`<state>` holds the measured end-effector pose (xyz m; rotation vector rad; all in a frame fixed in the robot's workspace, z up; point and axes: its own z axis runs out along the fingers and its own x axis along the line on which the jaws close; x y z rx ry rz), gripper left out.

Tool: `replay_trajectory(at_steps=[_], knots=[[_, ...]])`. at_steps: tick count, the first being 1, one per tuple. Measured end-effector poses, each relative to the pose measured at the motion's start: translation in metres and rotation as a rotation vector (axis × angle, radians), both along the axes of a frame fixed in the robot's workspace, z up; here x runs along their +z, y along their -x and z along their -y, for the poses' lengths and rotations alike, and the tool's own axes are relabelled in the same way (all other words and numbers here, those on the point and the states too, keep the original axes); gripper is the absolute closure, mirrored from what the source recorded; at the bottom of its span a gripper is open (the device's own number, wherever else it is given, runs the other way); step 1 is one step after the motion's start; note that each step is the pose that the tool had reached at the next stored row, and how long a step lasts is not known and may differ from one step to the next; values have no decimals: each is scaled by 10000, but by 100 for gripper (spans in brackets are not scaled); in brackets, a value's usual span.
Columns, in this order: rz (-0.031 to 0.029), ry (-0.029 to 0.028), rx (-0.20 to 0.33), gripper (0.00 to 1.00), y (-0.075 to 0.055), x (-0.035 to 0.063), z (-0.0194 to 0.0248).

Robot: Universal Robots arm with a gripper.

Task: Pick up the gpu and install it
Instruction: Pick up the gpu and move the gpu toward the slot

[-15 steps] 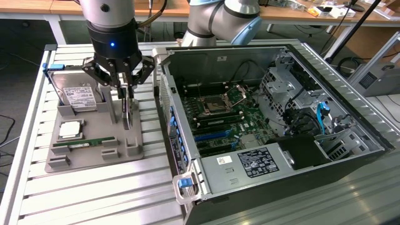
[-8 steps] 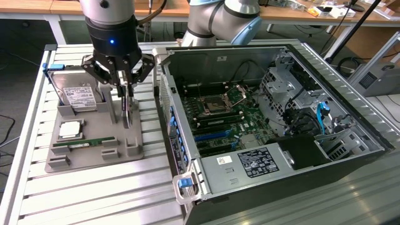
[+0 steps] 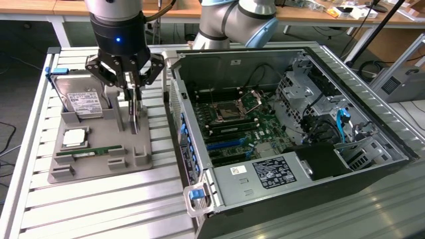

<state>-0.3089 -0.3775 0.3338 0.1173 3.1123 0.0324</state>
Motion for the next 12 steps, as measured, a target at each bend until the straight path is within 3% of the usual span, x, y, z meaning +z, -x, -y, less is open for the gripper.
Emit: replay_trajectory(at_steps=[12], knots=[[0, 0, 0, 73, 0, 95, 0]])
